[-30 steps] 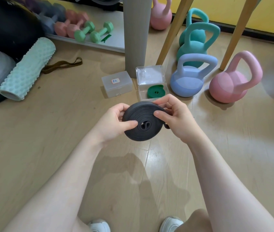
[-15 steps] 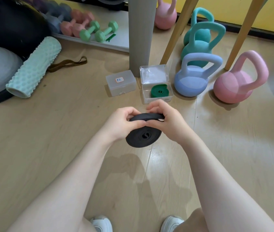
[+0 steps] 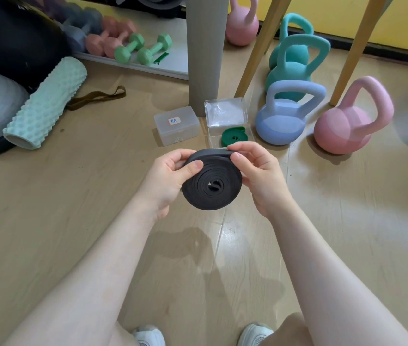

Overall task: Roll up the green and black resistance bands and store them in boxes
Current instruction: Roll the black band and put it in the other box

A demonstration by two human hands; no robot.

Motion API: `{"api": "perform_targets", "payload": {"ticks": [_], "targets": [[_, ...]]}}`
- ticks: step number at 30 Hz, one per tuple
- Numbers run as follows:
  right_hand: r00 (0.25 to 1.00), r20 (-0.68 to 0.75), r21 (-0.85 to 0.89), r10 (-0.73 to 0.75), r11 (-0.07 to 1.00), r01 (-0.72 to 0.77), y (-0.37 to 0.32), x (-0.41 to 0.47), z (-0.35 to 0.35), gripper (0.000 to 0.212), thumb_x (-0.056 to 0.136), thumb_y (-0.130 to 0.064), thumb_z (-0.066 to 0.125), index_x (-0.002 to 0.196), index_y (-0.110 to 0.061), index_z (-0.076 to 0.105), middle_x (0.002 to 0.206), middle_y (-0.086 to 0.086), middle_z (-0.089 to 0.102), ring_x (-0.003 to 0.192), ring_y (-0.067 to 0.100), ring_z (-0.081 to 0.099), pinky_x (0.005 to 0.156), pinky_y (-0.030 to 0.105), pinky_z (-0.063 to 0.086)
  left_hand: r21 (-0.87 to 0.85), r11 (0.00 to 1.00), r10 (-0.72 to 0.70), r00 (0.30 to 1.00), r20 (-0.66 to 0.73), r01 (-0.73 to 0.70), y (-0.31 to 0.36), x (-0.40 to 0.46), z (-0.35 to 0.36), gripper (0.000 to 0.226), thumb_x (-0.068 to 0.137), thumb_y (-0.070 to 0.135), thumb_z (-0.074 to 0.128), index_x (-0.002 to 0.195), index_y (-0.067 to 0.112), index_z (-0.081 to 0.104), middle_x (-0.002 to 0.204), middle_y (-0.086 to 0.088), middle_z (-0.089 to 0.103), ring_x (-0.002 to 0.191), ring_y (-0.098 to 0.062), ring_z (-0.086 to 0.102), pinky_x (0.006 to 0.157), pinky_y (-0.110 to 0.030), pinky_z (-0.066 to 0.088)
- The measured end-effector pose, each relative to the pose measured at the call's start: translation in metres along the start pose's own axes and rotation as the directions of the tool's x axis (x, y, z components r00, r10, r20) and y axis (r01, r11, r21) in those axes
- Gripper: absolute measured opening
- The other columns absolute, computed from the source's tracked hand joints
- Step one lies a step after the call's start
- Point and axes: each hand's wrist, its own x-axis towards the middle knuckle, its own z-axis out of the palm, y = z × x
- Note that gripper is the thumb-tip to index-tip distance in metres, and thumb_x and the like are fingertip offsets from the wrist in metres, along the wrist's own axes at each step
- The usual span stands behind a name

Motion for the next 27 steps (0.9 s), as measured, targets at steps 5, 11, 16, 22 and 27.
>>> {"api": "perform_targets", "payload": {"ticks": [5,11,16,22,27], "targets": [[0.999,-0.030,-0.039,-0.037,0.999,0.036,0.003,0.004,0.006,0.017,0.093,-0.006,0.051,0.085,-0.021,0.055,0.079,-0.001,0.062,0.064,0.004,0.059,0.055,0.017,0.045,-0.043,0.998,-0.044,0.999,0.002,0.044,-0.004,0.003,0.000,0.016,0.089,0.007,0.055,0.087,0.021,0.060,0.069,0.015,0.070,0.062,-0.002,0.061,0.061,-0.025,0.048],[0.994,0.049,-0.298,-0.101,0.948,0.111,0.016,0.009,0.001,0.028,0.089,-0.015,0.055,0.093,-0.041,0.063,0.093,-0.003,0.068,0.088,0.016,0.065,0.081,0.041,0.055,-0.080,0.995,-0.057,0.996,-0.064,0.052,-0.008,0.012,-0.010,0.015,0.089,0.004,0.053,0.089,0.018,0.060,0.081,0.004,0.066,0.071,-0.011,0.059,0.067,-0.030,0.045],[0.992,0.018,-0.269,-0.127,0.955,0.127,0.013,0.018,0.003,0.030,0.085,-0.008,0.059,0.087,-0.037,0.065,0.089,-0.003,0.068,0.085,0.017,0.064,0.079,0.037,0.054,-0.070,0.997,-0.035,0.999,-0.008,0.035,-0.012,0.024,-0.016,0.017,0.089,0.005,0.054,0.089,0.021,0.060,0.072,0.014,0.070,0.066,-0.002,0.062,0.065,-0.027,0.048],[0.990,-0.138,-0.020,0.007,1.000,-0.010,0.022,0.031,0.009,0.020,0.089,-0.005,0.057,0.090,-0.023,0.067,0.088,0.004,0.071,0.080,0.012,0.065,0.067,0.022,0.050,-0.090,0.995,-0.037,0.999,0.000,0.037,-0.014,0.043,-0.010,0.018,0.088,0.001,0.054,0.088,0.018,0.059,0.083,0.003,0.065,0.068,-0.005,0.062,0.060,-0.018,0.050],[0.993,-0.113,-0.080,0.030,0.996,-0.039,0.040,0.040,0.018,0.023,0.091,-0.004,0.055,0.098,-0.025,0.062,0.086,-0.004,0.068,0.077,0.003,0.064,0.070,0.018,0.050,-0.137,0.985,-0.111,0.993,-0.028,0.106,-0.022,0.065,-0.014,0.014,0.088,0.000,0.053,0.088,0.013,0.057,0.083,-0.002,0.063,0.072,-0.012,0.059,0.060,-0.018,0.050]]}}
